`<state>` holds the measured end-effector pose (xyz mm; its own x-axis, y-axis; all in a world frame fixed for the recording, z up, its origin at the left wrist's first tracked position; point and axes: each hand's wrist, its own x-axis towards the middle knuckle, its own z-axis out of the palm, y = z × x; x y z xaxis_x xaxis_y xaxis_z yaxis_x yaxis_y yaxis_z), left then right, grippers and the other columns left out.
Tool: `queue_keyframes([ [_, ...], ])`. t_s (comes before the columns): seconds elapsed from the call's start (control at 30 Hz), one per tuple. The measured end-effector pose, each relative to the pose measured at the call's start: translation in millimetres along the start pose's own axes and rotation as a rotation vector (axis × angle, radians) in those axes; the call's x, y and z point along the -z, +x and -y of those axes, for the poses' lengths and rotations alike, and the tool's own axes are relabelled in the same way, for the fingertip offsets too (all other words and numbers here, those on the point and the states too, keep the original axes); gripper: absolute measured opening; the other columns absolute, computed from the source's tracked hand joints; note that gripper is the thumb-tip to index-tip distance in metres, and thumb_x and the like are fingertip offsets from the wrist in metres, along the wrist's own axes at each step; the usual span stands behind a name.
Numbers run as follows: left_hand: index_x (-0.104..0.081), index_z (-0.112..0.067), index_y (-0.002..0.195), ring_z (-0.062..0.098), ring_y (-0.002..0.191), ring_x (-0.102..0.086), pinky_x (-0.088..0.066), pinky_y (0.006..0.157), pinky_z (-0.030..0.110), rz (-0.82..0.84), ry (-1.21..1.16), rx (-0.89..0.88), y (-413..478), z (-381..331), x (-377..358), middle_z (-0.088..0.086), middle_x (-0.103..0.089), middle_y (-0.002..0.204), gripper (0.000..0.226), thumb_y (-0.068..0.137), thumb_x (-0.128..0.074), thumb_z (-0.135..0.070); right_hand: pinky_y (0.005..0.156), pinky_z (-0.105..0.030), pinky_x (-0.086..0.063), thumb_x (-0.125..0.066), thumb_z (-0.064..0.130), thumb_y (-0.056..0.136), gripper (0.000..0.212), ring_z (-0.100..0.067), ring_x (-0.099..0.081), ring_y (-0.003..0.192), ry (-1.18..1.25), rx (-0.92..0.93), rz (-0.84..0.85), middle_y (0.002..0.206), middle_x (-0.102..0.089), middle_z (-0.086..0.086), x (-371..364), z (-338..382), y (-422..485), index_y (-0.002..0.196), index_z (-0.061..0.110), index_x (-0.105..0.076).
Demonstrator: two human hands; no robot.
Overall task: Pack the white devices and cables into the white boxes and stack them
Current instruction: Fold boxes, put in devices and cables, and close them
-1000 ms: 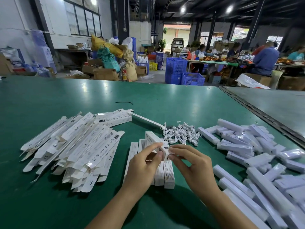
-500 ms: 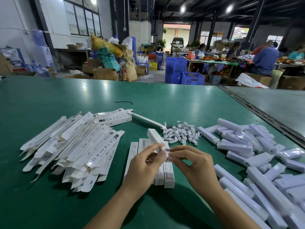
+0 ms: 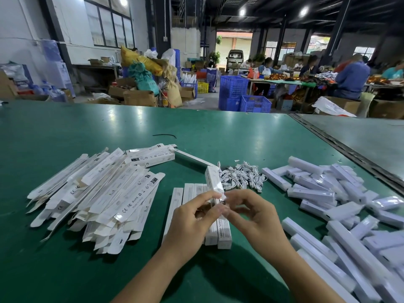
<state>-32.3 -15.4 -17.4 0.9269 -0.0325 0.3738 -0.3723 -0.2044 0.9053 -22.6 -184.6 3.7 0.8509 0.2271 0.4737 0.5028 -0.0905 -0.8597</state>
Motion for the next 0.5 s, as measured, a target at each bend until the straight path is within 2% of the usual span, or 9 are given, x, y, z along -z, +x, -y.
queue_keyframes([
  [0.07, -0.066, -0.05, 0.109, 0.008, 0.078, -0.065, -0.049, 0.074, 0.015, 0.0, -0.006, -0.01, -0.7, -3.7, -0.6, -0.007, -0.071, 0.087, 0.031, 0.083, -0.058, -0.064, 0.08, -0.027, -0.055, -0.072, 0.028, 0.083, 0.025, -0.016, -0.066, 0.096, 0.061, -0.11, 0.019, 0.107, -0.066, 0.004, 0.8, -2.5, 0.5, 0.107, 0.033, -0.067],
  [0.13, -0.065, -0.053, 0.113, 0.002, 0.087, -0.065, -0.047, 0.078, 0.01, 0.024, 0.035, -0.042, -2.1, -5.6, -0.3, -0.017, -0.069, 0.093, 0.032, 0.084, -0.057, -0.063, 0.079, -0.03, -0.056, -0.067, 0.042, 0.088, 0.028, -0.02, -0.067, 0.101, 0.204, -0.296, 0.013, 0.114, -0.066, -0.002, -0.8, -3.1, 2.0, 0.114, 0.034, -0.065],
  [0.17, -0.065, -0.053, 0.114, 0.001, 0.091, -0.064, -0.045, 0.08, 0.009, 0.043, 0.075, -0.059, -2.8, -5.6, 0.1, -0.019, -0.068, 0.094, 0.033, 0.084, -0.058, -0.062, 0.077, -0.029, -0.055, -0.065, 0.048, 0.088, 0.034, -0.021, -0.068, 0.097, 0.297, -0.38, -0.001, 0.112, -0.067, -0.005, -1.4, -3.4, 3.4, 0.117, 0.03, -0.064],
  [0.23, -0.066, -0.054, 0.114, 0.0, 0.097, -0.061, -0.042, 0.083, 0.007, 0.104, 0.156, -0.078, -3.5, -5.0, 0.2, -0.017, -0.065, 0.095, 0.035, 0.082, -0.059, -0.063, 0.066, -0.024, -0.054, -0.068, 0.05, 0.077, 0.048, -0.016, -0.068, 0.078, 0.388, -0.474, -0.07, 0.095, -0.071, -0.006, -0.1, -3.9, 6.3, 0.116, 0.023, -0.063],
  [0.3, -0.066, -0.05, 0.118, 0.001, 0.099, -0.056, -0.039, 0.085, 0.007, 0.197, 0.271, -0.108, -3.9, -3.3, 0.0, -0.019, -0.058, 0.095, 0.039, 0.081, -0.06, -0.062, 0.056, -0.022, -0.052, -0.075, 0.045, 0.07, 0.051, -0.012, -0.066, 0.064, 0.348, -0.518, -0.122, 0.084, -0.073, -0.004, 1.9, -6.0, 8.1, 0.112, 0.021, -0.06],
  [0.37, -0.066, -0.044, 0.123, 0.001, 0.102, -0.051, -0.036, 0.088, 0.007, 0.287, 0.382, -0.14, -4.1, -0.3, -0.7, -0.024, -0.051, 0.094, 0.044, 0.082, -0.062, -0.06, 0.052, -0.022, -0.051, -0.078, 0.036, 0.073, 0.047, -0.013, -0.069, 0.063, 0.301, -0.566, -0.139, 0.083, -0.075, -0.007, 1.8, -9.7, 7.9, 0.111, 0.021, -0.055],
  [0.43, -0.058, -0.052, 0.128, -0.002, 0.105, -0.05, -0.034, 0.09, 0.006, 0.366, 0.403, -0.13, -4.5, 0.9, -0.6, -0.026, -0.048, 0.099, 0.045, 0.084, -0.064, -0.06, 0.052, -0.023, -0.049, -0.078, 0.029, 0.08, 0.039, -0.012, -0.068, 0.062, 0.222, -0.593, -0.167, 0.082, -0.076, -0.007, 1.8, -14.0, 8.2, 0.11, 0.02, -0.054],
  [0.5, -0.042, -0.065, 0.131, -0.001, 0.109, -0.052, -0.039, 0.093, 0.01, 0.432, 0.363, -0.098, -5.3, -0.6, -0.4, -0.025, -0.051, 0.107, 0.052, 0.083, -0.061, -0.067, 0.057, -0.029, -0.049, -0.075, 0.028, 0.084, 0.029, -0.011, -0.065, 0.06, 0.078, -0.582, -0.218, 0.079, -0.075, -0.004, 5.3, -18.1, 9.3, 0.106, 0.023, -0.058],
])
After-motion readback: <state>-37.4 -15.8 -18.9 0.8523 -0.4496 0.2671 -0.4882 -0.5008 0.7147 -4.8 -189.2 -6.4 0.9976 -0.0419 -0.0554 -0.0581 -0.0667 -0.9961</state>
